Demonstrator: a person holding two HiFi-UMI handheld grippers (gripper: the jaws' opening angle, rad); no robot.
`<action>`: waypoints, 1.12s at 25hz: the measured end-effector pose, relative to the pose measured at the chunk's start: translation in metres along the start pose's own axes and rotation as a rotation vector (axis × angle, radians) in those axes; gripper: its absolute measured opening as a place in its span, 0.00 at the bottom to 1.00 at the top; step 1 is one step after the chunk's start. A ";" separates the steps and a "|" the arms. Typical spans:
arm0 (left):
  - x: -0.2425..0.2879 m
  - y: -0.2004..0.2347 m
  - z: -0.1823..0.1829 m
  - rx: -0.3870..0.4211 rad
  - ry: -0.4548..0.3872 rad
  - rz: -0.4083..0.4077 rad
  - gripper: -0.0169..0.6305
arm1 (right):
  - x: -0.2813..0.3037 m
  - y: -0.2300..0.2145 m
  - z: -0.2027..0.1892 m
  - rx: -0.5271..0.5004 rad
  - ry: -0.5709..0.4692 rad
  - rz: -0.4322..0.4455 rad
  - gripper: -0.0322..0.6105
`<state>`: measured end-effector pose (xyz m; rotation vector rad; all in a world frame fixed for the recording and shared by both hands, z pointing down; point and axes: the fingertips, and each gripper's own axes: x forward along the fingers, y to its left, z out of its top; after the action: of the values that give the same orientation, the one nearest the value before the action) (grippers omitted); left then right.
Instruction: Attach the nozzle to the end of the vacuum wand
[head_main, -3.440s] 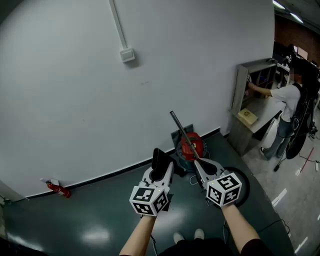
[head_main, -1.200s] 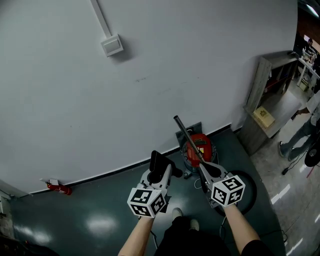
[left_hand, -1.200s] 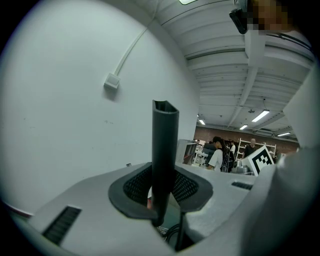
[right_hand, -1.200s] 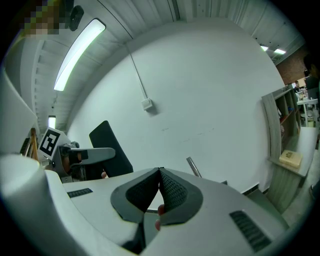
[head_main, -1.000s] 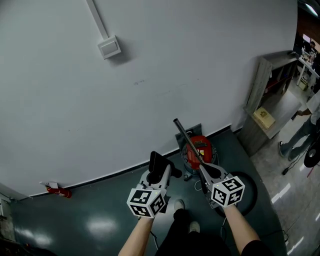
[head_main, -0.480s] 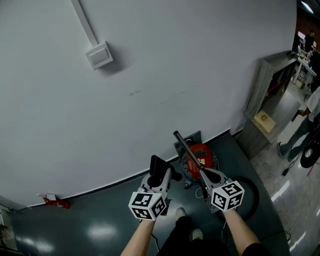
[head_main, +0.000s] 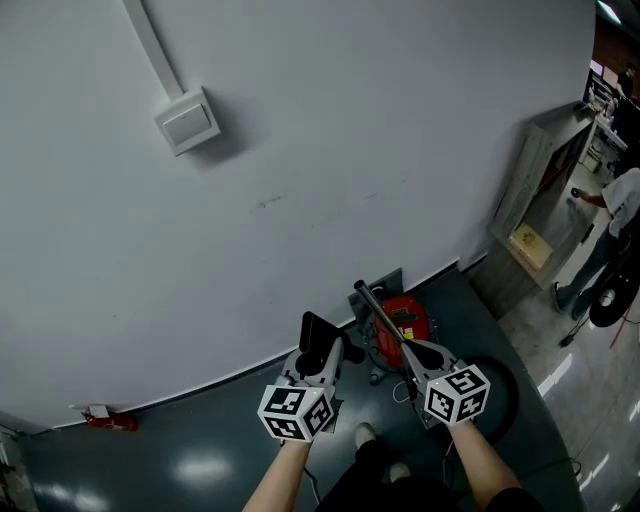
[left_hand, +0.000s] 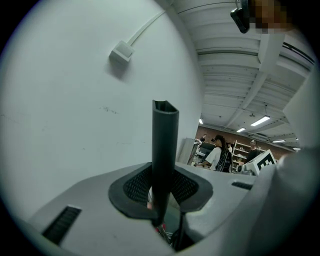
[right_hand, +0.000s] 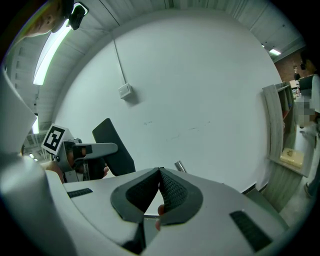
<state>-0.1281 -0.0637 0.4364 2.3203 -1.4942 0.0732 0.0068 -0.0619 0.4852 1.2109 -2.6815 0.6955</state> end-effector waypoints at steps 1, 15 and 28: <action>0.002 0.004 0.001 -0.004 0.001 -0.004 0.16 | 0.004 0.000 0.001 -0.002 0.001 -0.004 0.08; 0.024 0.041 0.009 -0.051 -0.001 0.021 0.16 | 0.046 -0.017 0.001 -0.055 0.053 -0.015 0.08; 0.067 0.076 0.003 -0.129 -0.005 0.140 0.16 | 0.111 -0.064 0.004 -0.142 0.120 0.067 0.08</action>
<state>-0.1666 -0.1509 0.4713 2.1157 -1.6124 0.0082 -0.0204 -0.1758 0.5363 1.0155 -2.6320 0.5558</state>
